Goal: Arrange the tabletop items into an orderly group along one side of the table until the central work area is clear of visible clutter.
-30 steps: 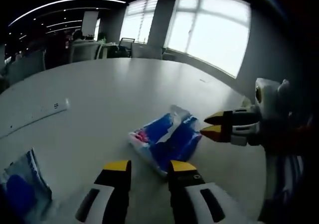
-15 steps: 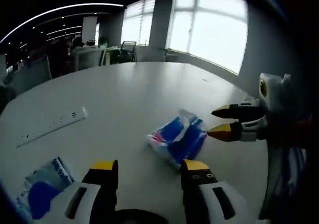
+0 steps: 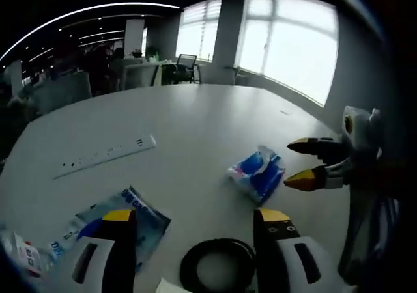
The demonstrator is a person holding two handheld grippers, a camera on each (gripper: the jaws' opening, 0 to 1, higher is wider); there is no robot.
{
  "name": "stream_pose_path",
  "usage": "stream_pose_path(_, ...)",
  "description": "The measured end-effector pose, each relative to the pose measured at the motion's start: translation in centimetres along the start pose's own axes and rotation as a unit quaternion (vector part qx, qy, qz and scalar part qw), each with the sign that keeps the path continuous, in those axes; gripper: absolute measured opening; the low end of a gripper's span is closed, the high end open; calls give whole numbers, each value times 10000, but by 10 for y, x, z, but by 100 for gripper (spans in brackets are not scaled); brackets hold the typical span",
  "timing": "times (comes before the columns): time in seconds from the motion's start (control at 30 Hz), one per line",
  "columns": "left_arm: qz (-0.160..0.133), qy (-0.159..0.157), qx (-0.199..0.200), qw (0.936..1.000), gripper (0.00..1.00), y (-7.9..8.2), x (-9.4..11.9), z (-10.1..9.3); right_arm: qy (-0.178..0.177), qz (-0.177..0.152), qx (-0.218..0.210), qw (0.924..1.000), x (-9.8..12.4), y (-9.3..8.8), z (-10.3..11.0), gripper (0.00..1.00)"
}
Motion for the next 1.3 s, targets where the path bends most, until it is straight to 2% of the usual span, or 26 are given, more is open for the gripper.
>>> stream_pose_path(0.13, 6, 115, 181, 9998, 77, -6, 19, 8, 145, -18, -25, 9999, 0, 9, 15, 68)
stream_pose_path(0.3, -127, 224, 313, 9992, 80, -11, 40, 20, 383, 8, -53, 9993, 3, 19, 38, 73)
stream_pose_path(0.4, -169, 274, 363, 9988, 80, -16, 52, 27, 520, 77, 8, 9986, -1, 22, 51, 74)
stream_pose_path(0.5, -249, 288, 338, 9987, 80, -22, 64, 31, 610, 115, 32, 9981, -4, 24, 59, 73)
stream_pose_path(0.7, -251, 429, 531, 9973, 78, -37, 84, 40, 731, 123, 121, 9972, -8, 33, 71, 73)
stream_pose_path(0.87, -222, 558, 594, 9964, 77, -47, 96, 50, 845, 113, 169, 9962, -13, 39, 84, 72)
stream_pose_path(1.3, -114, 758, 945, 9926, 74, -74, 105, 66, 1092, 182, 324, 9933, -28, 49, 108, 70)
Point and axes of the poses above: the point that each gripper's makers call its tool centre point, and the gripper's own axes: x roughly backward along the fingers, z roughly to its left, y roughly out of its top, the point moved 4 cm from there along x, roughly backward along the fingers, and after that the axes turned 7 degrees about -y, right-handed, at the moved point
